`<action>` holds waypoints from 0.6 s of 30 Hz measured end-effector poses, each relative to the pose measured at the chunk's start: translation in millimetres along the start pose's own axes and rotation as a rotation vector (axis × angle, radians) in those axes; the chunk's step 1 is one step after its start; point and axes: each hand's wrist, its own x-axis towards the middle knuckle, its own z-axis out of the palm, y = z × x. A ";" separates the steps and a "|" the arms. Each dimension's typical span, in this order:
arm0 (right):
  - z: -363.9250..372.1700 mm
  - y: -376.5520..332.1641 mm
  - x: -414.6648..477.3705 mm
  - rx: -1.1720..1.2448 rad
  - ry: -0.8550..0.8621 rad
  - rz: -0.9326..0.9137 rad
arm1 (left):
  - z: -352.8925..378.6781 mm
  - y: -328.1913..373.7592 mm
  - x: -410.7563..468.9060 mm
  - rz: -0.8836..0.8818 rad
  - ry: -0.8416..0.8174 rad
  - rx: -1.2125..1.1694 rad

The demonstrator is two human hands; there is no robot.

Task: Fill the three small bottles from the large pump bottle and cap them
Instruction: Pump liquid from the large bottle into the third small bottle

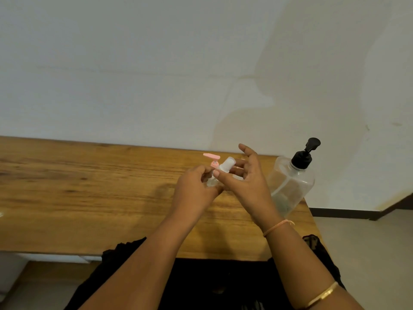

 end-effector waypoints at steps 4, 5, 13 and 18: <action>2.2 -0.6 -0.8 -0.012 0.097 -0.021 | 4.0 -0.5 -1.3 0.009 -0.010 0.015; 1.1 0.0 -0.7 0.000 0.077 -0.023 | 4.3 -0.7 -1.1 0.005 -0.007 0.012; -1.4 -1.6 -2.8 0.050 0.036 0.047 | 5.1 -1.2 -1.9 0.037 0.014 0.070; -2.6 0.8 -0.7 0.038 0.062 -0.009 | 7.2 -3.4 0.6 0.027 0.011 0.034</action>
